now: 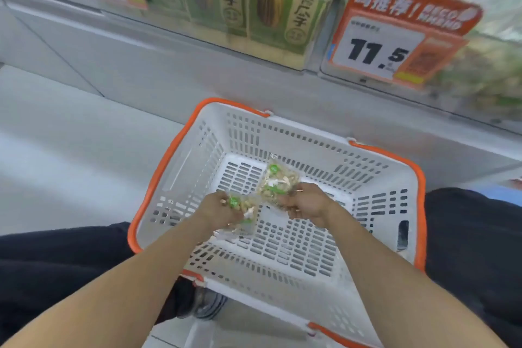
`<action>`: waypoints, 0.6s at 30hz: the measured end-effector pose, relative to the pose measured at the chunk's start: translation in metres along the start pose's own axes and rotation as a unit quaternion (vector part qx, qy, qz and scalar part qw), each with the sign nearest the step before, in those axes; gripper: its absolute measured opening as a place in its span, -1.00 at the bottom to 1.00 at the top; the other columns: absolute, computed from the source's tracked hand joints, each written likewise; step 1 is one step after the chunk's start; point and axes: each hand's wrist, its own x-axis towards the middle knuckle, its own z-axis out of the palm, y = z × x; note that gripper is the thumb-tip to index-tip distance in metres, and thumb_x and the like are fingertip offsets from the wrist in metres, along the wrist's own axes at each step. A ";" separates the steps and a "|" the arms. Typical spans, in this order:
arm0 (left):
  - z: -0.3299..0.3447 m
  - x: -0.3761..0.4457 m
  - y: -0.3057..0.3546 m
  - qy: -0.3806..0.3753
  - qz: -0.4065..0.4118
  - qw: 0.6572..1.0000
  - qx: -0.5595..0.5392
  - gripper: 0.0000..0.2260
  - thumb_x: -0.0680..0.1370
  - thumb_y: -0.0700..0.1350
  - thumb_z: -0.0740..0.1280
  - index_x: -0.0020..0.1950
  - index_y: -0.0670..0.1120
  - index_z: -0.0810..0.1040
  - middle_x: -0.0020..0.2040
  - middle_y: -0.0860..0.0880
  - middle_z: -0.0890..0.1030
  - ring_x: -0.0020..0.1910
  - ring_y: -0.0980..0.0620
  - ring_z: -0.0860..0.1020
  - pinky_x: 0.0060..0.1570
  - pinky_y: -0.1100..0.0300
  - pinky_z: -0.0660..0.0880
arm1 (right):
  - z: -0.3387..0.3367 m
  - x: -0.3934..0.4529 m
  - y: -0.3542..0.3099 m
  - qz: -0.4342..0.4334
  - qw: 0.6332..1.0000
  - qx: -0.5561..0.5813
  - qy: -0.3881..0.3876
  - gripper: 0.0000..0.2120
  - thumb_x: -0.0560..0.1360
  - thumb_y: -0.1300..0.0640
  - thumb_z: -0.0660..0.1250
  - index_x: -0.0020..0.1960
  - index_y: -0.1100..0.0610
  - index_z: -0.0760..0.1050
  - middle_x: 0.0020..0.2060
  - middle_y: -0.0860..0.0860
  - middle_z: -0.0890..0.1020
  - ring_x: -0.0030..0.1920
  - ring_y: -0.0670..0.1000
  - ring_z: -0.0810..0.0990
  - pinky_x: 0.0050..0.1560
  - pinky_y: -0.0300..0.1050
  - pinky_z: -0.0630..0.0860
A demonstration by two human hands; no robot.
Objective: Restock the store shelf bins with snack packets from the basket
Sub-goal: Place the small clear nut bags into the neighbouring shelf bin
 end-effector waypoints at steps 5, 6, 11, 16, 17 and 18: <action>-0.032 -0.050 0.056 -0.043 0.110 0.993 -0.017 -0.42 0.34 -0.35 0.57 0.32 -0.26 0.44 0.16 -0.27 0.63 -0.05 -0.06 0.64 -0.14 0.19 0.60 | -0.011 -0.076 -0.052 -0.129 0.982 -0.129 -0.038 -0.75 0.46 0.36 0.48 0.02 0.10 0.53 -0.14 0.02 0.74 -0.10 0.02 0.68 -0.07 -0.08 0.60; -0.038 -0.062 0.070 -0.050 0.133 0.990 -0.009 -0.38 0.32 -0.33 0.58 0.32 -0.24 0.44 0.15 -0.24 0.64 -0.02 -0.08 0.66 -0.10 0.14 0.61 | -0.014 -0.094 -0.063 -0.148 0.974 -0.168 -0.048 -0.74 0.46 0.37 0.47 -0.01 0.08 0.50 -0.21 -0.02 0.73 -0.15 0.01 0.68 -0.13 -0.12 0.59; -0.057 -0.138 0.144 -0.132 0.256 0.954 0.081 -0.51 0.36 -0.35 0.56 0.24 -0.27 0.50 0.04 -0.28 0.67 -0.02 -0.11 0.65 0.01 0.07 0.58 | -0.028 -0.195 -0.119 -0.219 0.896 -0.382 -0.062 -0.71 0.45 0.30 0.52 -0.08 0.06 0.43 -0.24 -0.01 0.62 -0.26 -0.04 0.62 -0.21 -0.10 0.56; -0.059 -0.213 0.221 -0.149 0.389 0.897 0.147 -0.69 0.45 -0.33 0.49 0.14 -0.22 0.51 -0.11 -0.17 0.66 -0.11 -0.06 0.65 -0.01 0.16 0.59 | -0.059 -0.284 -0.164 -0.345 0.819 -0.457 0.046 -0.69 0.39 0.14 0.59 -0.01 0.10 0.50 -0.20 -0.04 0.66 -0.21 -0.06 0.65 -0.11 0.00 0.61; -0.057 -0.225 0.236 -0.131 0.423 0.887 0.135 -0.69 0.46 -0.32 0.48 0.16 -0.21 0.52 -0.03 -0.19 0.69 -0.03 -0.13 0.66 0.07 0.11 0.60 | -0.068 -0.296 -0.171 -0.372 0.812 -0.441 0.082 -0.67 0.38 0.12 0.60 -0.03 0.14 0.47 -0.24 -0.04 0.63 -0.25 -0.05 0.62 -0.14 -0.02 0.60; -0.054 -0.234 0.248 -0.107 0.458 0.875 0.115 -0.69 0.47 -0.32 0.47 0.18 -0.19 0.53 0.05 -0.21 0.68 0.05 -0.17 0.65 0.14 0.07 0.58 | -0.078 -0.305 -0.177 -0.397 0.811 -0.413 0.120 -0.65 0.38 0.11 0.60 -0.06 0.12 0.44 -0.28 -0.09 0.59 -0.29 -0.09 0.59 -0.17 -0.07 0.57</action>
